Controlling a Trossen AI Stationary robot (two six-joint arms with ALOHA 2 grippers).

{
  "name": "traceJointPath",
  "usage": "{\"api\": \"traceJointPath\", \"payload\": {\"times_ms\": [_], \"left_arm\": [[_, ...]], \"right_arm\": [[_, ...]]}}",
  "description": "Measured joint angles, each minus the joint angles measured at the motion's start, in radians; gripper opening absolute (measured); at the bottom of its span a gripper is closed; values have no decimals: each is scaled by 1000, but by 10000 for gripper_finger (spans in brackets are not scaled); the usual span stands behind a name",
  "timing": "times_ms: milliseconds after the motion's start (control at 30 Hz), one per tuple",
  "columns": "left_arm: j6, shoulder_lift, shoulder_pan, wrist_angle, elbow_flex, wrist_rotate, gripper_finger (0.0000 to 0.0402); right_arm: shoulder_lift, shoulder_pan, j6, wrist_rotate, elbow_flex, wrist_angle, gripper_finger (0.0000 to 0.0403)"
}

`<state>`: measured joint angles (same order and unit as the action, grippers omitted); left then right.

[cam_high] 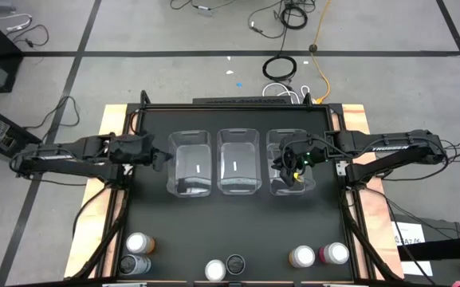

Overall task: Sort soda cans
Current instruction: Put the right orange soda can into the center transparent bin

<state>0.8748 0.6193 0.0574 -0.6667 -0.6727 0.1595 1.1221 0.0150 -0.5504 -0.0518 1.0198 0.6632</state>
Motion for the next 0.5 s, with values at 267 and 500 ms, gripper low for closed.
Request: {"api": "traceJointPath", "payload": {"times_ms": [267, 500], "left_arm": [[-325, -2, 0, 192, 0, -30, 55], [-383, 18, 0, 213, 0, 9, 55]], "right_arm": [[0, 0, -106, 0, 0, 0, 93], [0, 0, -188, 0, 0, -1, 93]]}}
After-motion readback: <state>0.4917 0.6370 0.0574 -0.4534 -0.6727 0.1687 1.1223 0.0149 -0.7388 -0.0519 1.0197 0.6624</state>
